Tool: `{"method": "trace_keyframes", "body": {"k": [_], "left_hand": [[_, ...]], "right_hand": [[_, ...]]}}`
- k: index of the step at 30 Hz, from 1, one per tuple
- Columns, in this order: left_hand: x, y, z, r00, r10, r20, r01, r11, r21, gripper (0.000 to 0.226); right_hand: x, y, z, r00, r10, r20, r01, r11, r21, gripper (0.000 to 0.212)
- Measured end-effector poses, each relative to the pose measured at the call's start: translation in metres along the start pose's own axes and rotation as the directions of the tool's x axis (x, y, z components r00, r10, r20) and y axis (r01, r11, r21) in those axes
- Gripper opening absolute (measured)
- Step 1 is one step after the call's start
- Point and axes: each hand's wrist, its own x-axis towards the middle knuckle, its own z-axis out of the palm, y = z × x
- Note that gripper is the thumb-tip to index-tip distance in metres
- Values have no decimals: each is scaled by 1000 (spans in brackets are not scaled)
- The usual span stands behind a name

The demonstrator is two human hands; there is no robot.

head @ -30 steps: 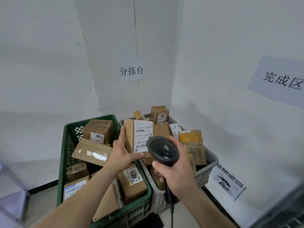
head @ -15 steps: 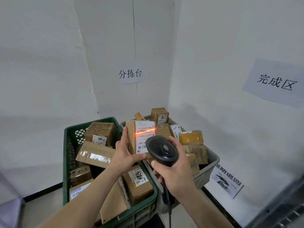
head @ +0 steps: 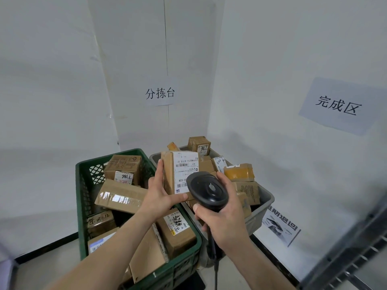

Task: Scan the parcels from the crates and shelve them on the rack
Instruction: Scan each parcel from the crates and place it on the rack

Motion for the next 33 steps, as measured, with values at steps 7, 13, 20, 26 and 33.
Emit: {"method": "trace_keyframes", "body": {"k": [7, 13, 20, 26, 33], "left_hand": [[2, 13, 22, 995, 53, 79, -51, 998, -33, 140], [3, 40, 68, 969, 138, 205, -127, 990, -68, 133], [-28, 99, 153, 899, 244, 364, -169, 959, -226, 121], [-61, 157, 231, 822, 329, 464, -136, 906, -401, 124], [-105, 219, 310, 729, 438, 526, -160, 856, -491, 116]], "right_hand": [[-10, -3, -24, 992, -10, -126, 8, 1000, -20, 91], [-17, -17, -85, 958, -69, -277, 53, 996, -67, 90], [-47, -31, -187, 885, -117, -451, 84, 992, -93, 89], [-88, -37, -271, 815, -153, -560, 104, 987, -119, 89], [-139, -45, -353, 724, -278, -632, 139, 955, -261, 90]]}}
